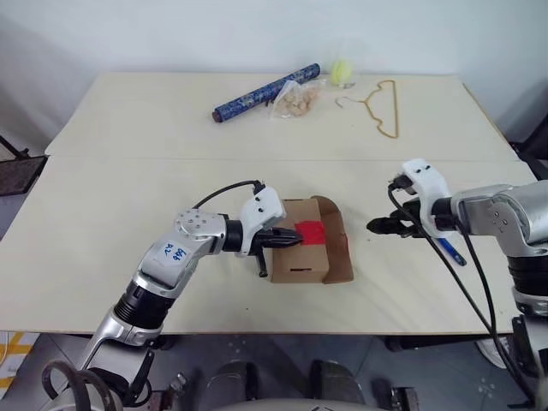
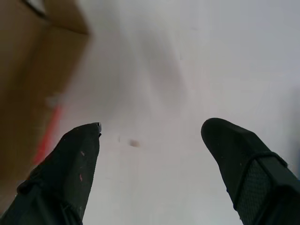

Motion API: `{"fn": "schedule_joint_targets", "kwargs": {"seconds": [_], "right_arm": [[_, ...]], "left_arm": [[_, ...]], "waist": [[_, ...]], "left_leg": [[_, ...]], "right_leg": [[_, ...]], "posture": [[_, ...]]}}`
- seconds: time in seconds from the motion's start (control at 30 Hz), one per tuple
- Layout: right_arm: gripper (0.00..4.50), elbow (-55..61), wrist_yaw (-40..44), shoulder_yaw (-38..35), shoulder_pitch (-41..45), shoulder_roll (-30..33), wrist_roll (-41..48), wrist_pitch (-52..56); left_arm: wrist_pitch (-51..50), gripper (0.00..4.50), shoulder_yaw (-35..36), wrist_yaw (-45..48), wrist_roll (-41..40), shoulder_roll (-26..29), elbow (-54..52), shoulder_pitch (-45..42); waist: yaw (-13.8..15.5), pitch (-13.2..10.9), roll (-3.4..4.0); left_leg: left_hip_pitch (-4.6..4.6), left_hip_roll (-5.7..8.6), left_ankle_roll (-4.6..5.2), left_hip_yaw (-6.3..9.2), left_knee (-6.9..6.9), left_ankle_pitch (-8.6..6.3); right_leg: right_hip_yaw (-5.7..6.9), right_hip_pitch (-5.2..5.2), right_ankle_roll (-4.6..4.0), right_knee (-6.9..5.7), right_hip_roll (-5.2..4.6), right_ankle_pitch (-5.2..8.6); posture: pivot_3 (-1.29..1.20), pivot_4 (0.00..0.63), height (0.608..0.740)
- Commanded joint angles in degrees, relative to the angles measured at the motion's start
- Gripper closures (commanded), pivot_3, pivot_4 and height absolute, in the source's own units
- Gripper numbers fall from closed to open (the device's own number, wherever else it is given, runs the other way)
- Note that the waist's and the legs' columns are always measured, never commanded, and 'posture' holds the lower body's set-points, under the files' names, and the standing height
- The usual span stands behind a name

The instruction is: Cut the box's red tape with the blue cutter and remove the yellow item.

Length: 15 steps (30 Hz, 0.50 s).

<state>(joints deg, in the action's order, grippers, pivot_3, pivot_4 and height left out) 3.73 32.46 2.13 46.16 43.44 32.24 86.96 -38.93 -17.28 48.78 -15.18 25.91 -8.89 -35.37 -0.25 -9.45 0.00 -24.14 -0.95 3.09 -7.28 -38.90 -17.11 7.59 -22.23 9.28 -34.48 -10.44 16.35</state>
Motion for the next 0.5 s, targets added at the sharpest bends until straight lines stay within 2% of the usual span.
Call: {"fn": "schedule_joint_targets", "kwargs": {"seconds": [0.03,0.23,0.5], "right_arm": [[0.67,-4.69,0.79,-6.10,2.06,-3.46,3.64,5.05],[0.67,-17.73,1.83,-8.43,3.68,-6.03,10.00,5.54],[0.67,-21.04,4.34,-5.49,2.78,-6.07,11.99,5.54]], "left_arm": [[-2.53,4.50,-2.00,0.05,1.40,1.46,1.06,2.32],[-2.98,4.50,-1.87,0.27,1.04,2.07,-0.10,2.86],[-3.33,4.50,-1.45,0.00,0.93,2.34,-0.46,2.66]], "waist": [[0.06,-0.01,0.01],[0.05,-0.03,0.05],[0.02,-0.07,0.11]], "left_leg": [[0.00,0.00,0.00,0.01,0.00,0.00],[-0.03,0.04,0.00,0.02,0.04,0.00],[-0.03,0.03,0.00,-0.07,0.08,0.00]], "right_leg": [[0.01,-0.01,0.00,-0.03,0.00,0.00],[0.03,-0.04,0.00,-0.04,0.00,0.00],[-0.01,-0.11,0.00,-0.07,0.02,0.00]], "posture": [[0.00,0.150,0.740],[0.00,0.150,0.740],[0.00,0.150,0.740]]}}
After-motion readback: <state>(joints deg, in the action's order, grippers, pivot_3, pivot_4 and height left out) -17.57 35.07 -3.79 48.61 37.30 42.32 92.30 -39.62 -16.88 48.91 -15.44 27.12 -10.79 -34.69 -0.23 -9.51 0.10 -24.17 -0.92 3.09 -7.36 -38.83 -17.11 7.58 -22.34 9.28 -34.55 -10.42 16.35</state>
